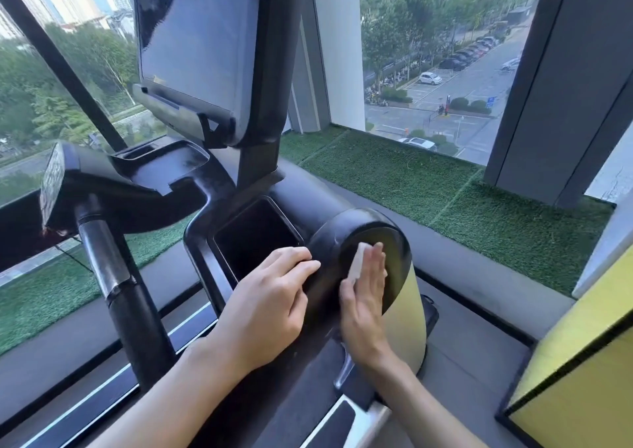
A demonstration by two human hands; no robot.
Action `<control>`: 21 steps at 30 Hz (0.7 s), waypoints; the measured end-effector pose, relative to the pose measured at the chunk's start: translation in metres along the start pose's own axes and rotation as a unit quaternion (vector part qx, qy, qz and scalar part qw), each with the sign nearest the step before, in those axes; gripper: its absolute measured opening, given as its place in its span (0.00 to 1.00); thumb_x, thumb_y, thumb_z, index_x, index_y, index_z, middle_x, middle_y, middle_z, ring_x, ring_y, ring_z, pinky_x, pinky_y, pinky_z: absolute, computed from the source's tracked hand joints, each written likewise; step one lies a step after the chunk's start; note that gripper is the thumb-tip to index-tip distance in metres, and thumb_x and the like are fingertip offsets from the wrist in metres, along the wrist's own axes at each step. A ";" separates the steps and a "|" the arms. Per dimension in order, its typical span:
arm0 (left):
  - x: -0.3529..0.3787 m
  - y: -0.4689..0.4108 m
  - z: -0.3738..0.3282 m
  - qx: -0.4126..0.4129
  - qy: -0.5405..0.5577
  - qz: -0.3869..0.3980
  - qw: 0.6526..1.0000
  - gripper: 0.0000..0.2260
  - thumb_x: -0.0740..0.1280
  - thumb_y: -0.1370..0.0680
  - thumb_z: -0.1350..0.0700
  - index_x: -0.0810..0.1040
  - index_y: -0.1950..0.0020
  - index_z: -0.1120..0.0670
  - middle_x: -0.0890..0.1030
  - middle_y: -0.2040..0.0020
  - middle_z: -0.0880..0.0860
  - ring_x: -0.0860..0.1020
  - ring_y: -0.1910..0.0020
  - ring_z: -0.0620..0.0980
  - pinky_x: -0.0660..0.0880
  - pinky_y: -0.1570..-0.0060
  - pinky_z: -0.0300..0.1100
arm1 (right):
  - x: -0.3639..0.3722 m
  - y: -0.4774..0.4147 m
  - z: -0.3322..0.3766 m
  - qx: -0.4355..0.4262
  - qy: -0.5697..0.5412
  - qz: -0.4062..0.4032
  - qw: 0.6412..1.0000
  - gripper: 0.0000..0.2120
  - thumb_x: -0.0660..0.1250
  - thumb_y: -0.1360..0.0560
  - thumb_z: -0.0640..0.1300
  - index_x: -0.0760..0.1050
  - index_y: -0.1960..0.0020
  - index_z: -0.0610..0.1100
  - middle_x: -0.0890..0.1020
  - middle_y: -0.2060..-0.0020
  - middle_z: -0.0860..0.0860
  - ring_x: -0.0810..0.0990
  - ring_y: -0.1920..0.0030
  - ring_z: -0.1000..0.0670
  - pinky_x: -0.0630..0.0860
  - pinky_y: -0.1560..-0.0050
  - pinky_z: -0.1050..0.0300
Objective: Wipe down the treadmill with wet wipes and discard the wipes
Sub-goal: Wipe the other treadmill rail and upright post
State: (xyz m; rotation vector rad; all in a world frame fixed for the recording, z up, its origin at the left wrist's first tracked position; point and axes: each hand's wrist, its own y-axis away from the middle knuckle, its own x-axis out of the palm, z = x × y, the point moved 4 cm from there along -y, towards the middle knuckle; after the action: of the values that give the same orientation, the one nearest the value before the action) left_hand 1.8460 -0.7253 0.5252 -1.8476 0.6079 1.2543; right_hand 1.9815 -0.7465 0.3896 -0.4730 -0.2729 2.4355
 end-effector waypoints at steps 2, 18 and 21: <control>-0.001 0.006 0.002 -0.009 0.014 0.002 1.000 0.18 0.59 0.24 0.62 0.80 0.36 0.57 0.77 0.35 0.48 0.72 0.32 0.45 0.71 0.34 0.39 | -0.010 -0.022 -0.005 0.097 -0.048 -0.029 0.994 0.28 0.45 0.20 0.57 0.38 0.23 0.58 0.36 0.23 0.61 0.32 0.25 0.65 0.34 0.22 0.51; -0.004 0.006 -0.003 -0.018 -0.010 -0.028 0.999 0.14 0.59 0.26 0.63 0.81 0.46 0.59 0.76 0.48 0.50 0.74 0.48 0.51 0.75 0.49 0.46 | -0.030 -0.066 0.030 -0.071 0.073 0.044 0.994 0.27 0.46 0.19 0.55 0.66 0.24 0.49 0.62 0.22 0.54 0.49 0.20 0.56 0.41 0.21 0.54; -0.006 0.006 -0.005 -0.019 -0.013 -0.027 0.999 0.14 0.60 0.26 0.63 0.82 0.46 0.58 0.77 0.48 0.51 0.75 0.48 0.51 0.76 0.49 0.45 | -0.032 -0.064 0.042 -0.175 0.111 0.097 0.973 0.25 0.48 0.19 0.52 0.73 0.28 0.49 0.68 0.26 0.55 0.57 0.22 0.57 0.47 0.21 0.55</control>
State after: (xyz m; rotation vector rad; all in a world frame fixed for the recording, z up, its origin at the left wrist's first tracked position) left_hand 1.8417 -0.7327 0.5292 -1.8642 0.5200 1.2593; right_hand 2.0229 -0.7203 0.4563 -0.9593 -0.5892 2.4984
